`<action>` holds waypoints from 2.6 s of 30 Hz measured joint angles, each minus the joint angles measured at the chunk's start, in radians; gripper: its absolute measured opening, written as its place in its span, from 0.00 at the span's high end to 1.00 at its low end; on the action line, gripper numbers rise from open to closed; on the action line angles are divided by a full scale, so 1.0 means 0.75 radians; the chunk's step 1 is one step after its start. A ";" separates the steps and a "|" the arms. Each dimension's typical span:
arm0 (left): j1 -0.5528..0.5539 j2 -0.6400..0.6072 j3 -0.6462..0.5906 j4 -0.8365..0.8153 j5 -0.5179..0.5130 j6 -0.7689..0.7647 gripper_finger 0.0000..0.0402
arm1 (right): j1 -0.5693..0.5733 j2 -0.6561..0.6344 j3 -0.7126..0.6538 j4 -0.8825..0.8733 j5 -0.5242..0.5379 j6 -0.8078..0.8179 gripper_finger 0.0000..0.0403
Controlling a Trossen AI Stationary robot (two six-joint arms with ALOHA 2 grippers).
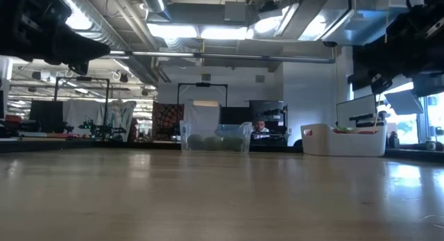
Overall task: Sort produce into baskets
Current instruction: Return to Home Position
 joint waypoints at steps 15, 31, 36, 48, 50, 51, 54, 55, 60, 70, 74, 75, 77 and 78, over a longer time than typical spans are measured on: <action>0.000 0.002 -0.058 0.134 0.267 -0.007 0.96 | 0.000 0.001 0.000 -0.004 0.000 -0.001 0.98; 0.022 0.030 -0.059 0.133 0.282 0.002 0.96 | 0.000 0.001 0.000 0.009 0.001 -0.002 0.98; 0.022 0.030 -0.059 0.133 0.281 0.001 0.96 | 0.000 0.001 0.000 0.015 0.002 -0.002 0.98; 0.022 0.030 -0.059 0.134 0.280 0.000 0.96 | 0.000 0.001 0.000 0.027 0.002 -0.002 0.98; 0.022 0.030 -0.059 0.134 0.280 0.000 0.96 | 0.000 0.001 0.000 0.027 0.002 -0.002 0.98; 0.022 0.030 -0.059 0.134 0.280 0.000 0.96 | 0.000 0.001 0.000 0.027 0.002 -0.002 0.98; 0.022 0.030 -0.059 0.134 0.280 0.000 0.96 | 0.000 0.001 0.000 0.028 0.002 -0.002 0.98; 0.022 0.030 -0.059 0.134 0.280 0.000 0.96 | 0.000 0.001 0.000 0.028 0.002 -0.002 0.98; 0.022 0.030 -0.059 0.134 0.280 0.000 0.96 | 0.000 0.001 0.000 0.030 0.002 -0.002 0.98; 0.022 0.030 -0.059 0.134 0.280 0.000 0.96 | 0.000 0.001 0.000 0.031 0.001 -0.002 0.98; 0.022 0.030 -0.059 0.134 0.280 0.000 0.96 | 0.000 0.001 0.000 0.031 0.002 -0.002 0.98; 0.022 0.030 -0.059 0.134 0.280 0.000 0.96 | 0.000 0.001 0.000 0.031 0.001 -0.002 0.98; 0.022 0.030 -0.058 0.134 0.280 0.000 0.96 | 0.000 0.001 0.000 0.031 0.001 -0.002 0.98; 0.022 0.030 -0.058 0.134 0.280 0.000 0.96 | 0.001 0.001 0.000 0.031 0.001 -0.002 0.98</action>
